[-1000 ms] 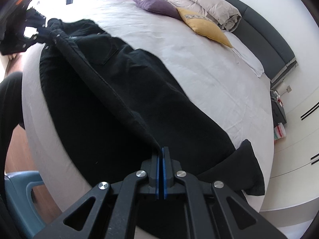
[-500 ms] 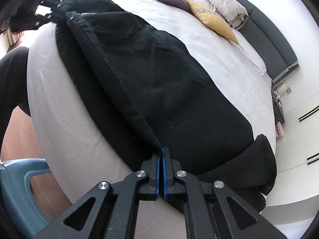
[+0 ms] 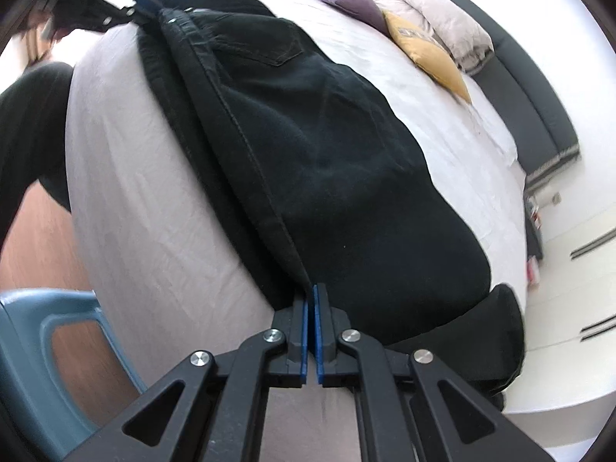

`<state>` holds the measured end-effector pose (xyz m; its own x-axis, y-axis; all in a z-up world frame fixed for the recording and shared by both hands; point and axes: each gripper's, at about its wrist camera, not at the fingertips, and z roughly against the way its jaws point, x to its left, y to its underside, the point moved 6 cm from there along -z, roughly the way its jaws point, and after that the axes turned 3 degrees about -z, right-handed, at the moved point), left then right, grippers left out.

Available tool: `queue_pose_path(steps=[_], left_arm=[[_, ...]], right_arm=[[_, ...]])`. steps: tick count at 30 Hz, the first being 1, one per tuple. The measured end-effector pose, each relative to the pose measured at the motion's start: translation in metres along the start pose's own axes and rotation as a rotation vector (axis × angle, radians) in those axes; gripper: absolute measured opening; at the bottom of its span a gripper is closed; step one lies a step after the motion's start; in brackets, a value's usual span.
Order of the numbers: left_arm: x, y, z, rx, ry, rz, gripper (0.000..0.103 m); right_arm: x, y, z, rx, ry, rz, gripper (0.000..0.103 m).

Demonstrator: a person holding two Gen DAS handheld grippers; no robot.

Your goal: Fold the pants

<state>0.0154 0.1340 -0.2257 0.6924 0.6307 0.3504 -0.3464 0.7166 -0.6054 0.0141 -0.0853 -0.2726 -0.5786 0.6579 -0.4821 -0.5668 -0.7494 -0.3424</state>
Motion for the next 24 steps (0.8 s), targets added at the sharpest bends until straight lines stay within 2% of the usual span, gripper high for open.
queue_pose_path(steps=[3,7,8,10,11,12,15,17,18,20,22,24], left_arm=[[-0.001,-0.001,0.001,0.017,0.007,0.007,0.015],[-0.005,-0.001,0.009,0.059,0.002,-0.003,0.018],[-0.006,-0.001,0.011,0.068,0.003,0.002,0.025],[-0.008,0.002,0.017,0.084,0.023,0.022,0.051],[-0.009,0.003,0.022,0.086,0.039,0.044,0.071],[-0.010,0.003,0.028,0.081,0.059,0.070,0.074],[-0.009,-0.006,0.044,0.050,0.078,0.121,0.074],[-0.002,-0.023,0.052,0.005,0.062,0.157,0.074],[0.001,-0.034,0.055,-0.019,0.058,0.178,0.074],[0.014,-0.061,0.053,-0.073,0.065,0.245,0.074],[0.021,-0.088,0.039,-0.096,0.074,0.300,0.074],[0.021,-0.105,0.021,-0.084,0.107,0.325,0.074]], right_arm=[[0.005,0.001,-0.001,0.004,0.036,0.033,0.006],[0.005,0.002,0.002,-0.006,0.053,0.012,0.007],[0.005,0.003,0.002,-0.007,0.053,0.008,0.007],[0.006,0.003,0.003,-0.011,0.062,0.016,0.007],[0.007,0.003,0.005,-0.012,0.070,0.022,0.007],[0.008,0.003,0.006,-0.011,0.075,0.027,0.007],[0.006,0.004,0.012,-0.020,0.053,0.009,0.009],[0.003,0.005,0.021,-0.037,0.002,-0.031,0.015],[0.001,0.005,0.025,-0.043,-0.021,-0.046,0.022],[-0.007,0.003,0.033,-0.066,-0.031,-0.080,0.045],[-0.019,-0.002,0.041,-0.100,-0.037,-0.133,0.047],[-0.037,-0.011,0.046,-0.132,-0.075,-0.245,0.047]])
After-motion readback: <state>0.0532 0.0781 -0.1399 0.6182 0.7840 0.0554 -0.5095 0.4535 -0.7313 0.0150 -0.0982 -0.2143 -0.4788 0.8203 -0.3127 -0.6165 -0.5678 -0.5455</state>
